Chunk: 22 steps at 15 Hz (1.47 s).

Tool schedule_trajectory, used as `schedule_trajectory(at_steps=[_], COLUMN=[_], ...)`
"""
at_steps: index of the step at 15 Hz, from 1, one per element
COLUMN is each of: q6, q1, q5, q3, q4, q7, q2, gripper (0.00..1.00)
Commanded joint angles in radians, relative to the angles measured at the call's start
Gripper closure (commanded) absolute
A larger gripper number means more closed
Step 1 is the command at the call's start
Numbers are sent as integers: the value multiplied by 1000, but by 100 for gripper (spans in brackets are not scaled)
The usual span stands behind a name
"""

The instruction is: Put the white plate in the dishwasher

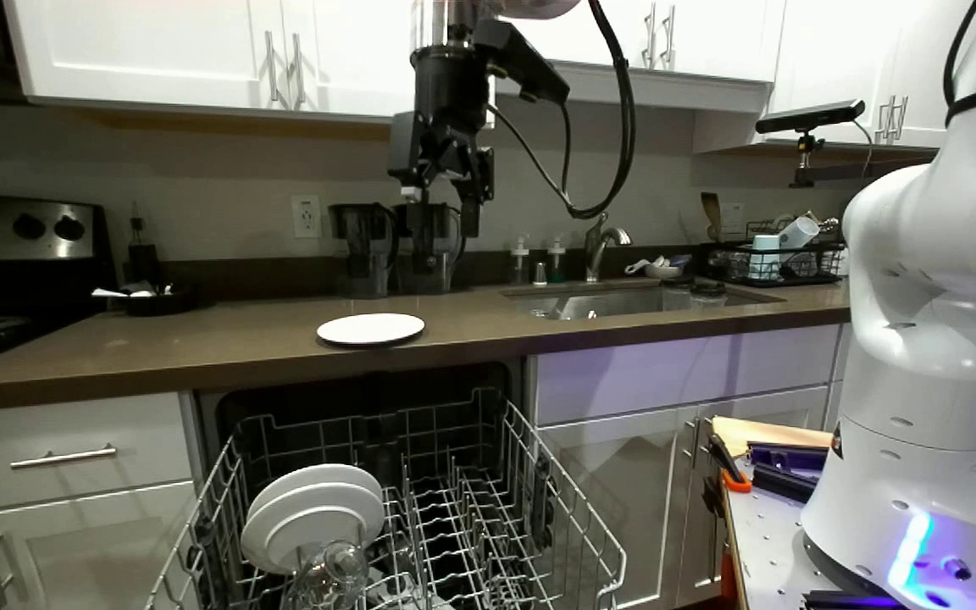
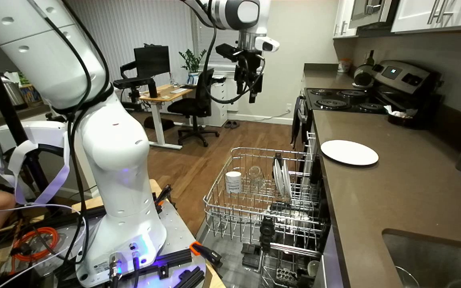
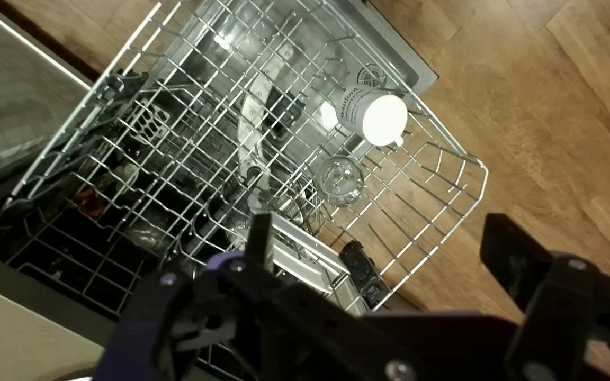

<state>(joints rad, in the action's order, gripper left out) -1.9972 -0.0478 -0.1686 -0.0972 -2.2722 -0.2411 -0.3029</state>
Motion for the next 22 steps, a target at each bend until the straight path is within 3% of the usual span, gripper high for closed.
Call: schedule_trajectory(at_steps=[1,10,15,22], q6=[-84,-332,-396,-353], q1=[-22,-37,-32,-49], q5=[58,488,749,922], q3=[-28,-69,-11,97], q4=[21,89,204,323], q7=[50,78,-22,-169], q2=[70,276,400,533], gripper=[0,0,0,0])
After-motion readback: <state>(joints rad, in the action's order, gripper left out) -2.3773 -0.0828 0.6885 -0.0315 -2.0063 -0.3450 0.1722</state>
